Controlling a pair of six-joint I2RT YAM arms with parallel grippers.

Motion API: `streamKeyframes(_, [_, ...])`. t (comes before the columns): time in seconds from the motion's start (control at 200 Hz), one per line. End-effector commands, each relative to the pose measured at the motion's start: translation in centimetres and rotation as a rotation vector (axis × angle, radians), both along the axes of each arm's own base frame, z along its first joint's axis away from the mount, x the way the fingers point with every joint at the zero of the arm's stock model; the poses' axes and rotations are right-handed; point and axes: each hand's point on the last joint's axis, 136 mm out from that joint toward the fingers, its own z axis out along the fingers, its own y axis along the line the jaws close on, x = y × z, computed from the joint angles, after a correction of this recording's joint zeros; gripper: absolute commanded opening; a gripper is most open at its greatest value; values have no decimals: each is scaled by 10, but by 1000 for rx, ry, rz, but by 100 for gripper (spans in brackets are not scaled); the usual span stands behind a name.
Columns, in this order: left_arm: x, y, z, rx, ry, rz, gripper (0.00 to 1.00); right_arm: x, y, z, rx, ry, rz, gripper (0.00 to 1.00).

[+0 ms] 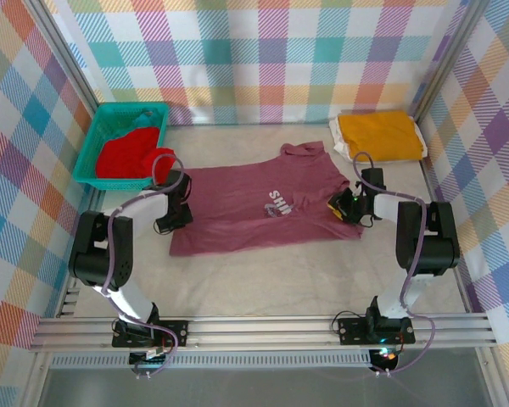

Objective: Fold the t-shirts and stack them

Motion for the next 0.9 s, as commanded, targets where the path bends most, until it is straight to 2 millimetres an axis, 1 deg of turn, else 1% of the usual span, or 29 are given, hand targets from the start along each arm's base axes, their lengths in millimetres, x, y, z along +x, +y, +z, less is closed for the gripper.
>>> streamKeyframes(0.0, [-10, 22, 10, 65, 11, 49, 5, -6, -12, -18, -19, 68, -48, 31])
streamKeyframes(0.195, [-11, 35, 12, 96, 14, 69, 5, -7, -20, -19, -33, 80, -70, 30])
streamKeyframes(0.255, [-13, 40, 9, 99, 29, 81, 11, -8, -22, -18, -38, 82, -72, 30])
streamKeyframes(0.36, [-15, 45, 7, 105, 34, 97, 25, -10, -27, -19, -42, 89, -88, 30])
streamKeyframes(0.475, [-17, 51, 8, 110, 26, 122, 27, -11, -29, -20, -37, 94, -93, 29])
streamKeyframes(0.56, [-15, 49, 14, 97, 8, 125, 30, -7, -25, -15, -19, 69, -81, 29])
streamKeyframes(0.66, [-11, 36, 28, 94, -34, 86, 31, -3, -17, 0, 12, 42, -43, 31])
streamKeyframes(0.735, [-7, 19, 43, 111, -72, 44, 32, -3, -15, 16, -14, 14, -16, 32])
streamKeyframes(0.824, [-2, -18, 55, 25, -134, -16, 33, -1, -12, 36, -60, -31, 19, 34])
streamKeyframes(0.894, [1, -47, 56, -59, -168, -51, 34, 2, -6, 41, -84, -27, 61, 34])
